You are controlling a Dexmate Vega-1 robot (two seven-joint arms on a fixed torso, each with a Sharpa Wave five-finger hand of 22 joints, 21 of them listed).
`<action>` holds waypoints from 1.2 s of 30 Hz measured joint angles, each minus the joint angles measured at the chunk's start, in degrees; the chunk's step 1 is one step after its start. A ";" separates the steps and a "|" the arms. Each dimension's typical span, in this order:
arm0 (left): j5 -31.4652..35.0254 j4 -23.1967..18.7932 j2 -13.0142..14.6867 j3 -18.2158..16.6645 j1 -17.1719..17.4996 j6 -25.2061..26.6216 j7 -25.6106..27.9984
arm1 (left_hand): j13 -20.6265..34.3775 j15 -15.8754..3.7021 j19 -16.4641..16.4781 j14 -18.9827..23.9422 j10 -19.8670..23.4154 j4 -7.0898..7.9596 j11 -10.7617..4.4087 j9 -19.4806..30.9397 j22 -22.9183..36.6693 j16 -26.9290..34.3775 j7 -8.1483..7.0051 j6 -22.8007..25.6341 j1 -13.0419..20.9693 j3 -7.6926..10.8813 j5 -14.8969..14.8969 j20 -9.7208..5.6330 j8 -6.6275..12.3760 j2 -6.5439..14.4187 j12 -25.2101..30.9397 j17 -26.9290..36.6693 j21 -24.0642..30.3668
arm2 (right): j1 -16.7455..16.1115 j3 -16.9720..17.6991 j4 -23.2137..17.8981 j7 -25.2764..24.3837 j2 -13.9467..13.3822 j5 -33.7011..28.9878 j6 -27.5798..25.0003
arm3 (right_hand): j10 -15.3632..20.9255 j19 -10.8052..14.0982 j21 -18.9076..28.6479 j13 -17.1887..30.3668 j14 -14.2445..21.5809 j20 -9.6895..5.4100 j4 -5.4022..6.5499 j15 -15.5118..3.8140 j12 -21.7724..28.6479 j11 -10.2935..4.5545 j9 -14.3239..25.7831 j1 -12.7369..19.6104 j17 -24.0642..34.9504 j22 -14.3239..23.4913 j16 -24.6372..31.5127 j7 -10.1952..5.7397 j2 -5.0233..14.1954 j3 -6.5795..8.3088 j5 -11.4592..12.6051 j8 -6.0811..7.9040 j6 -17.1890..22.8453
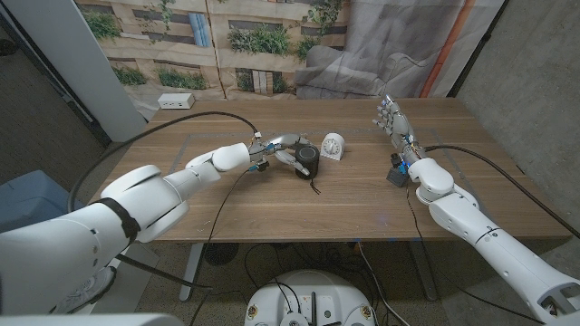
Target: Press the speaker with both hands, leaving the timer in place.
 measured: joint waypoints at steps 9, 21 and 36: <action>-0.10 0.63 -0.20 0.89 -0.11 0.65 0.80 | -0.27 0.54 -1.14 -2.79 -1.63 0.43 -1.67 0.01 0.00 0.29 -0.01 0.00 0.00 -0.43 0.00 0.29 -3.29 0.00 -0.85 0.45 -0.64 | -0.86 0.27 -0.66 -1.37 -0.20 -0.35 -0.24 | 0.00 0.00 0.04 0.00 0.00 0.00 0.00 0.00 0.00 0.00 0.00 0.00 0.00 0.00 0.00 0.00 0.00 0.00 0.00 0.00 0.00; -1.35 1.27 -0.15 1.74 -0.58 1.60 -2.37 | -0.08 1.39 -3.18 -9.80 -4.28 1.81 -4.76 0.06 -0.01 0.29 -3.97 -2.90 -0.01 -1.83 -0.40 0.30 -5.98 0.01 -2.14 0.55 -1.51 | -1.91 0.58 -1.93 -3.11 -0.39 -1.08 -0.87 | 0.01 0.00 0.04 0.00 0.01 0.00 0.15 0.00 0.00 0.00 0.00 0.00 0.00 0.00 0.00 0.00 0.00 -0.15 0.11 0.00 0.00; -3.21 0.31 1.00 1.23 -0.59 2.15 -8.38 | -0.18 2.07 -6.10 -18.50 -12.94 1.91 -3.48 0.17 -0.14 0.29 -8.95 -7.94 -2.88 -5.23 -0.39 0.56 -6.48 2.89 -2.11 0.53 -2.92 | -2.50 0.61 -2.51 -3.91 -0.36 -1.56 -1.20 | 0.01 0.00 0.04 0.00 0.01 0.00 0.15 0.00 0.00 0.00 0.00 0.00 -0.06 0.00 0.01 0.00 0.00 -0.15 0.45 0.00 0.00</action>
